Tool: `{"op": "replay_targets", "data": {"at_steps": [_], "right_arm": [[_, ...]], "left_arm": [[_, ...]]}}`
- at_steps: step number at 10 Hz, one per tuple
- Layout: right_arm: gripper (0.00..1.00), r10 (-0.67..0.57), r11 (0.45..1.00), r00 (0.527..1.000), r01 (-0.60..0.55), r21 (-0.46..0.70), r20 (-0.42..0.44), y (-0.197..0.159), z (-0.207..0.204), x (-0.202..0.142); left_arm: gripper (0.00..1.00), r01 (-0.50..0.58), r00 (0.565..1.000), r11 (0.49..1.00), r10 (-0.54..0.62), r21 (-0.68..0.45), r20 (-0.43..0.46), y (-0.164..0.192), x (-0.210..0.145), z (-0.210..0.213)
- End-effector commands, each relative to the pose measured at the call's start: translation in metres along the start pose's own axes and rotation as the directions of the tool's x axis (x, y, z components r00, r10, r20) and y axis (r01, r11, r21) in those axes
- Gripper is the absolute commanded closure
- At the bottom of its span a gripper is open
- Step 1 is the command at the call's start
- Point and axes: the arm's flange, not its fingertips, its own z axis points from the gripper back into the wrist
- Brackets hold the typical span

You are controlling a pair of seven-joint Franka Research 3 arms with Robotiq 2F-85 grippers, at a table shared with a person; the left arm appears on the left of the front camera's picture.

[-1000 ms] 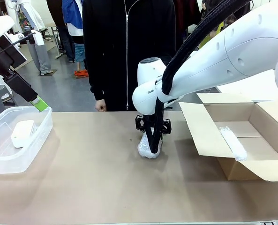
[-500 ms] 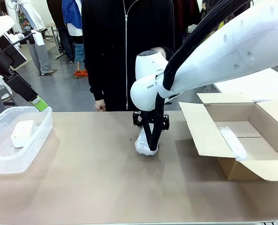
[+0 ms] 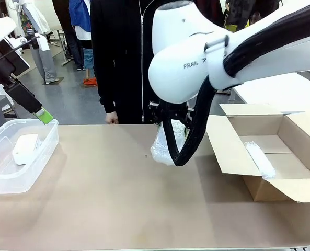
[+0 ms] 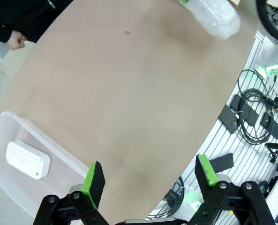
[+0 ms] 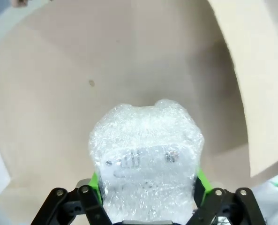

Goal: Separate and place wrapped and unwrapped clocks.
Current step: Pick up the Digital clock indicated by the person.

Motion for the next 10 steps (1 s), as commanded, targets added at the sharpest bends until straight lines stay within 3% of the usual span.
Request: {"op": "replay_targets", "data": {"at_steps": [1, 3, 4, 10], "right_arm": [[0.76, -0.024, 0.997, 1.000, 0.023, 0.072, 0.018, -0.017, 0.008, -0.008], [0.76, -0.075, 0.989, 0.997, 0.072, 0.126, 0.018, -0.009, -0.003, -0.001], [0.76, -0.029, 0.998, 0.999, 0.028, 0.055, 0.021, -0.008, 0.021, -0.008], [0.76, -0.029, 0.998, 0.999, 0.028, 0.055, 0.021, -0.008, 0.021, -0.008]], "left_arm": [[0.00, 0.000, 1.000, 1.000, 0.000, 0.004, 0.008, 0.000, 0.000, 0.000], [0.00, 0.000, 1.000, 1.000, 0.000, 0.004, 0.008, 0.000, 0.000, 0.000], [0.00, 0.000, 1.000, 1.000, 0.000, 0.004, 0.008, 0.000, 0.000, 0.000], [0.00, 0.000, 1.000, 1.000, 0.000, 0.004, 0.008, 0.000, 0.000, 0.000]]}}
